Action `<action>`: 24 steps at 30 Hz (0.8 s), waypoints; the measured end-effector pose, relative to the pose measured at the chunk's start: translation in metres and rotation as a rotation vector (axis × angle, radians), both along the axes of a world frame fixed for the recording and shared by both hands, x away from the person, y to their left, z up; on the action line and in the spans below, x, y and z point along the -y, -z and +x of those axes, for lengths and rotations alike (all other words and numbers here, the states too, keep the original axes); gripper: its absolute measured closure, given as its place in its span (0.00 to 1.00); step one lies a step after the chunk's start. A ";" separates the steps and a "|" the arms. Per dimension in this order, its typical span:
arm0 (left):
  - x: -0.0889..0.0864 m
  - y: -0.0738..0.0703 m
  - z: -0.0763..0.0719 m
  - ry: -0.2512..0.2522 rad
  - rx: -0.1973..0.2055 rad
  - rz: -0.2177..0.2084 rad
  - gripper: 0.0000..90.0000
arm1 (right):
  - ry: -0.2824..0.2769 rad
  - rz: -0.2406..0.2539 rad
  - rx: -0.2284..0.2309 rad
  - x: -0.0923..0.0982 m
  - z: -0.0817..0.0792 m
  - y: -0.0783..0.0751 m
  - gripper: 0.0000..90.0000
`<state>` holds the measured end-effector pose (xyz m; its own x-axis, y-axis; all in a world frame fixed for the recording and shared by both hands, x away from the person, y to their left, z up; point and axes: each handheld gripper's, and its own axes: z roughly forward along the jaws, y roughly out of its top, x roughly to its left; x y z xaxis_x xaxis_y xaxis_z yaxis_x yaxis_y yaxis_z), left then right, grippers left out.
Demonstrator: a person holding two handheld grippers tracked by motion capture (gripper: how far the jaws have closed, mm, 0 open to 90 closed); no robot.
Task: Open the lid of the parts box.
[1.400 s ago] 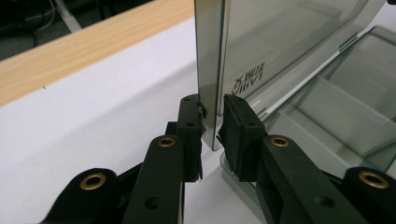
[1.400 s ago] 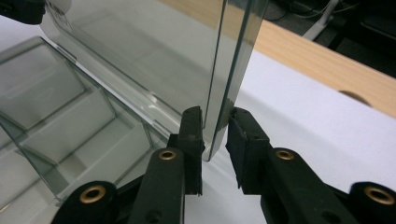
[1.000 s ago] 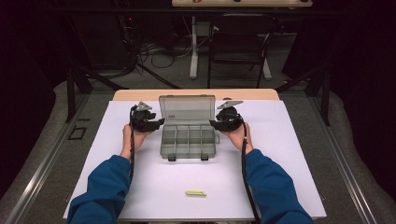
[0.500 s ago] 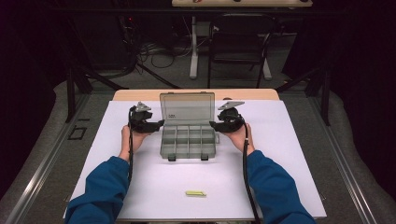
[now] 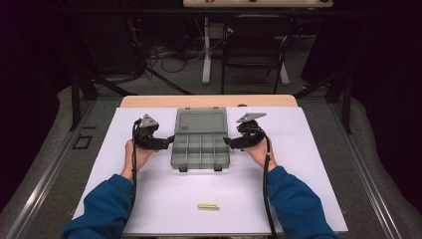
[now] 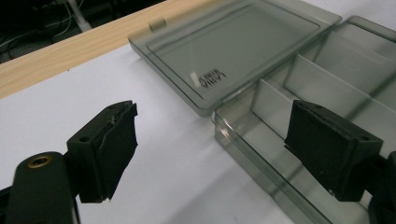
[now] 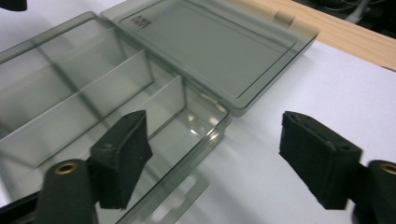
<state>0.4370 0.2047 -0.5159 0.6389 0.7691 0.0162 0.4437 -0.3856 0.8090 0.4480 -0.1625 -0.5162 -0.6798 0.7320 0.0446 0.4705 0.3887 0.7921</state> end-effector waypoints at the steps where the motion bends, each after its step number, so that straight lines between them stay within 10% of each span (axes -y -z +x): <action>1: -0.001 -0.001 -0.008 0.010 0.007 0.004 0.17 | -0.014 0.003 0.000 0.002 -0.006 -0.001 0.19; 24: -0.014 0.028 -0.091 0.038 -0.004 0.074 0.02 | -0.100 -0.042 0.028 0.009 -0.070 0.012 0.04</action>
<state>0.3462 0.2191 -0.5439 0.6680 0.7409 0.0695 0.4307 -0.4610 0.7759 0.3783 -0.1711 -0.5278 -0.7502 0.6612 -0.0050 0.4054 0.4660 0.7864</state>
